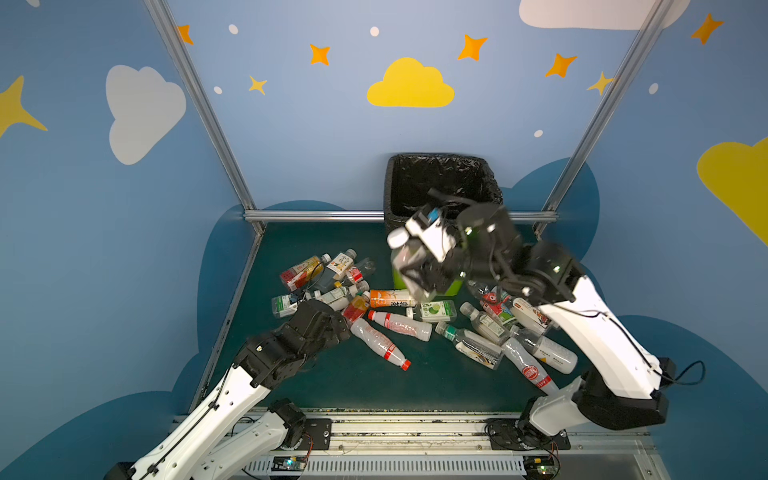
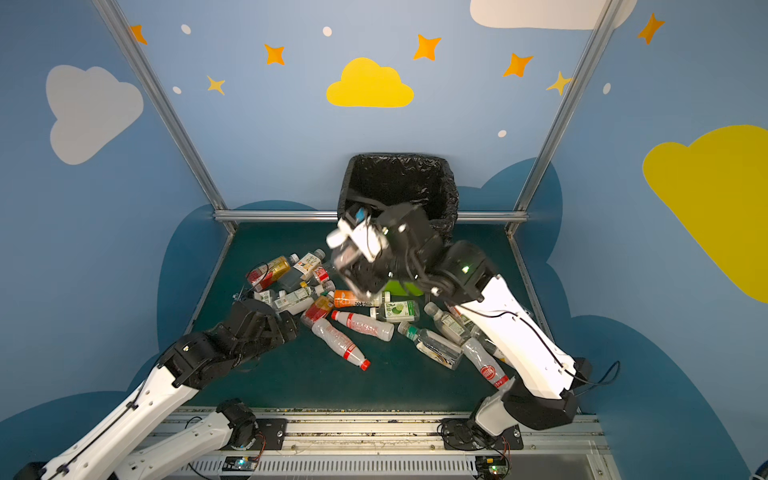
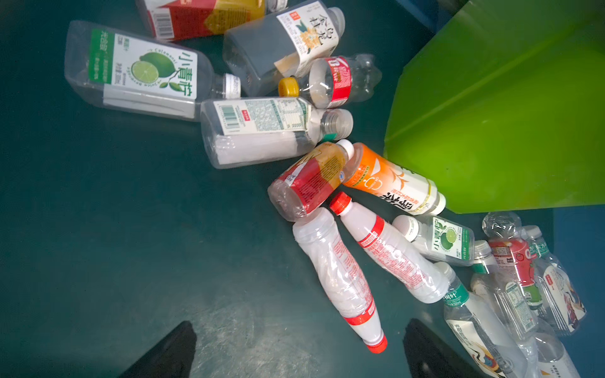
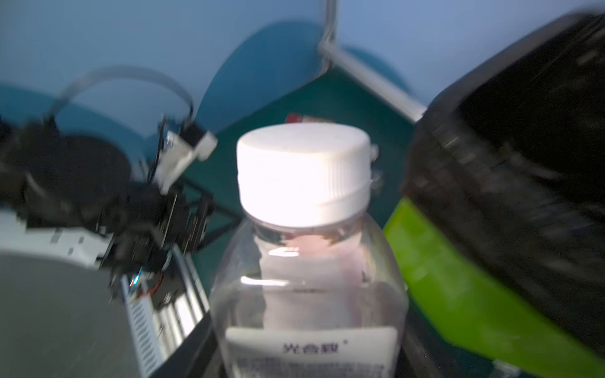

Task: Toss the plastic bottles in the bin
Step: 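Lift the clear bottle over the green bin and release it with the right gripper, then lower the right gripper back while the left gripper nears a red-capped white bottle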

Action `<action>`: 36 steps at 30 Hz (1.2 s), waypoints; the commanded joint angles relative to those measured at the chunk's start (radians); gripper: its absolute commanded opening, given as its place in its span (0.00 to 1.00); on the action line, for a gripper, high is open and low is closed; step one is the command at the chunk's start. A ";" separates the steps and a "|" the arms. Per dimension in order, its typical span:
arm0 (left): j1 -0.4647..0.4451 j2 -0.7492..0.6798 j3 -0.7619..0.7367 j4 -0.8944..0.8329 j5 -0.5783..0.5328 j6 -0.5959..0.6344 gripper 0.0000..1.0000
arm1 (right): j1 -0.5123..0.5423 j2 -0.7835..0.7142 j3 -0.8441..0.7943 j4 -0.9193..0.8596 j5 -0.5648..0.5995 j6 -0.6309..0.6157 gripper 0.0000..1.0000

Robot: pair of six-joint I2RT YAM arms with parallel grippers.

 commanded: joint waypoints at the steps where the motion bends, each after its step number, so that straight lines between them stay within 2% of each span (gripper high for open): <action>1: 0.001 0.037 0.051 -0.010 -0.006 0.053 1.00 | -0.121 0.191 0.280 0.067 0.076 -0.076 0.62; 3: 0.001 0.057 0.071 -0.014 0.008 0.059 1.00 | -0.199 0.346 0.518 0.048 0.058 -0.045 0.86; 4: 0.002 0.065 0.080 -0.020 0.018 0.058 1.00 | -0.234 0.420 0.636 0.014 0.065 -0.018 0.92; 5: 0.000 0.069 0.088 -0.028 0.029 0.056 1.00 | -0.261 0.462 0.714 -0.022 0.072 0.004 0.92; 7: -0.007 0.065 0.094 -0.046 0.044 0.045 1.00 | -0.295 0.442 0.723 -0.060 0.083 0.040 0.92; 9: -0.011 0.050 0.080 -0.048 0.060 0.029 1.00 | -0.315 0.322 0.561 -0.003 0.114 0.044 0.93; 12: -0.021 0.035 0.033 -0.023 0.100 0.011 1.00 | -0.357 0.027 0.102 0.249 0.113 0.066 0.92; 13: -0.026 0.040 0.016 -0.015 0.115 0.003 1.00 | -0.374 -0.041 0.018 0.281 0.102 0.079 0.92; 17: -0.065 0.086 -0.038 0.010 0.133 -0.068 0.99 | -0.411 -0.188 -0.144 0.144 0.054 0.071 0.83; 21: -0.084 0.133 -0.095 0.053 0.147 -0.163 0.98 | -0.402 -0.315 -0.345 -0.004 0.010 0.049 0.73; 24: -0.095 0.161 -0.117 0.067 0.144 -0.210 0.98 | -0.381 -0.417 -0.523 -0.073 0.021 0.057 0.68; 31: -0.100 0.187 -0.182 0.157 0.142 -0.276 0.96 | -0.339 -0.589 -0.877 -0.152 -0.037 0.177 0.63; 36: -0.101 0.209 -0.211 0.234 0.147 -0.306 0.97 | -0.286 -0.592 -1.064 -0.139 -0.109 0.251 0.63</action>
